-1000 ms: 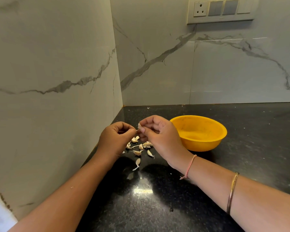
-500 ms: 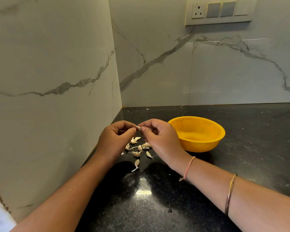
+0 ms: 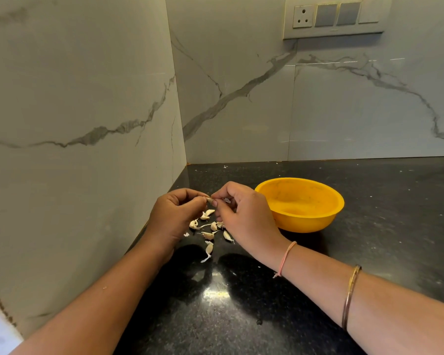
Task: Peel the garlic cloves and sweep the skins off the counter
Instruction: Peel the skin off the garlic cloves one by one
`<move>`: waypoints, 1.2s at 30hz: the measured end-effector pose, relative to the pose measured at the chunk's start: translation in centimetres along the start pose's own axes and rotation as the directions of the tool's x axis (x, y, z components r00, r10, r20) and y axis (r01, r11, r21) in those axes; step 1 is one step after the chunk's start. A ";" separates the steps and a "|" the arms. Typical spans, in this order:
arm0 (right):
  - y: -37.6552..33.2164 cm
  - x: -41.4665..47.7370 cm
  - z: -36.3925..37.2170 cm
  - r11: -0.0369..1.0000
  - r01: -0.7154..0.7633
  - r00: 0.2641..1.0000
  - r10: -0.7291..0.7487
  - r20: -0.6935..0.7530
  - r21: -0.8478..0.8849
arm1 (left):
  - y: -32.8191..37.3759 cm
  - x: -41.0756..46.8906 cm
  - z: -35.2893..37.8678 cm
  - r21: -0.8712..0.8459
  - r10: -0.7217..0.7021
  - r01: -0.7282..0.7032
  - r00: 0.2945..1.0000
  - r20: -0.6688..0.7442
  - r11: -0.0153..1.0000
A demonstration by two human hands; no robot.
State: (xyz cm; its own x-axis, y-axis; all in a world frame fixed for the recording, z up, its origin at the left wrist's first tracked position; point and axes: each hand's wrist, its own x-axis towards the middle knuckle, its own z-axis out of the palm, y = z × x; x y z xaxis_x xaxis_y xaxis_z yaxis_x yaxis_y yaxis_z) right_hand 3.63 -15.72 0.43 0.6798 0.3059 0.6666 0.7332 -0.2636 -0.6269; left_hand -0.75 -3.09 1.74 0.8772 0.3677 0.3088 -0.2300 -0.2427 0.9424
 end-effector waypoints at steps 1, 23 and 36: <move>0.0 0.0 0.0 1.000 0.007 1.000 -0.007 0.002 0.003 | 0.0 0.0 0.1 -0.041 -0.025 0.025 1.000 0.002 0.999; -0.2 0.2 0.1 0.963 -0.074 0.996 0.084 -0.028 0.261 | 0.2 0.2 0.1 -0.305 -0.169 0.160 0.986 -0.003 0.939; -0.2 0.0 -0.1 0.999 -0.036 0.999 0.037 -0.036 0.039 | 0.4 -0.1 0.3 -0.312 -0.042 0.059 0.997 0.061 0.948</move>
State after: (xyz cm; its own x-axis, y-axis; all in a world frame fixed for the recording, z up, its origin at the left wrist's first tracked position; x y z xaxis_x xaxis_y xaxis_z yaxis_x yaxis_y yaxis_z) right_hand 3.46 -15.73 0.60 0.7066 0.2628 0.6570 0.7074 -0.2388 -0.6653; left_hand -0.77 -3.49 2.10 0.9103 0.3218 0.2605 -0.2976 0.0713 0.9520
